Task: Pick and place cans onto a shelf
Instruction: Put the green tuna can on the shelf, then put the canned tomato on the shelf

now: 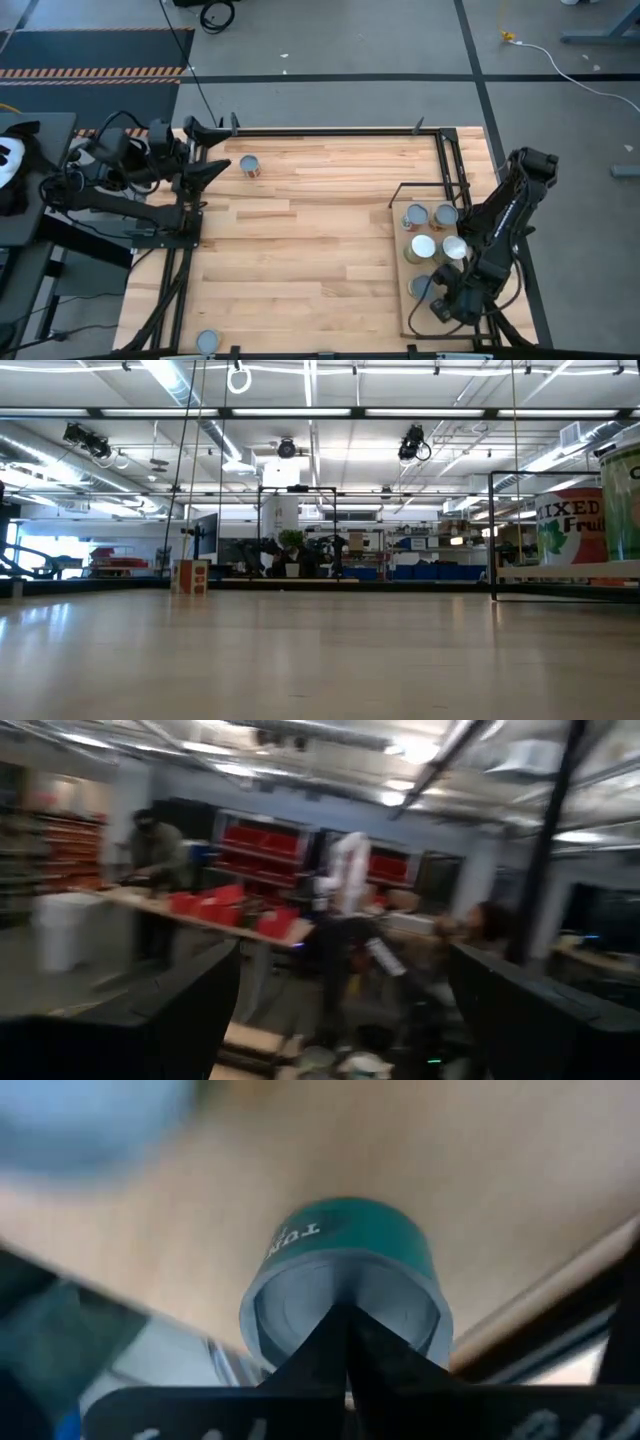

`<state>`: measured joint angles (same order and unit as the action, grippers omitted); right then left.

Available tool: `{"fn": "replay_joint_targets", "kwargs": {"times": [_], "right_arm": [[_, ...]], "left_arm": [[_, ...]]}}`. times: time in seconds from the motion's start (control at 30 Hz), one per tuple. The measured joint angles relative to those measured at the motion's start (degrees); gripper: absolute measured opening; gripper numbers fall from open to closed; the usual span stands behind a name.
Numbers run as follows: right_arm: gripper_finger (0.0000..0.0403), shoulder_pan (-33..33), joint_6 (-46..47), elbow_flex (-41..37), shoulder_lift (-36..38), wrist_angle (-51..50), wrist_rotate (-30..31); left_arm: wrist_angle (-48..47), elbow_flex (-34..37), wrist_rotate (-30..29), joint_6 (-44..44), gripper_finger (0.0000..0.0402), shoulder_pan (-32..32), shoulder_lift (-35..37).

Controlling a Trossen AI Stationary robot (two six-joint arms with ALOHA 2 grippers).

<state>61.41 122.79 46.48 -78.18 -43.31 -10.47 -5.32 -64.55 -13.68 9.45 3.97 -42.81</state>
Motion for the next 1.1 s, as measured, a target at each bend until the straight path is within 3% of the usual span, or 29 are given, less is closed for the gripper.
{"fn": "replay_joint_targets", "kwargs": {"times": [0.17,0.43,0.6,0.73,0.93,1.1], "right_arm": [[0.0004,2.25,1.46,-0.29,-0.51,5.21,-5.07],[0.0006,1.47,2.17,0.04,-0.52,4.15,-5.06],[0.0003,-0.68,-0.31,3.24,-0.13,-0.98,-2.35],[0.0002,-3.08,-2.36,9.43,1.58,-8.52,-2.36],[0.0002,-7.91,-10.57,22.45,2.09,-22.32,0.57],[0.0001,-14.24,-17.88,33.03,1.52,-24.27,5.48]], "left_arm": [[4.25,0.00,11.97,0.53,0.0357,0.87,-0.33],[4.48,0.00,12.48,0.86,0.0357,1.80,-0.31],[0.41,-0.02,14.29,6.77,0.0357,3.18,-0.59],[-8.38,-0.03,14.64,11.24,0.0357,6.46,-3.29],[-14.03,-0.02,15.00,14.50,0.0357,11.84,-8.19],[-20.02,0.00,16.07,21.30,0.0357,15.61,-11.35]]}}
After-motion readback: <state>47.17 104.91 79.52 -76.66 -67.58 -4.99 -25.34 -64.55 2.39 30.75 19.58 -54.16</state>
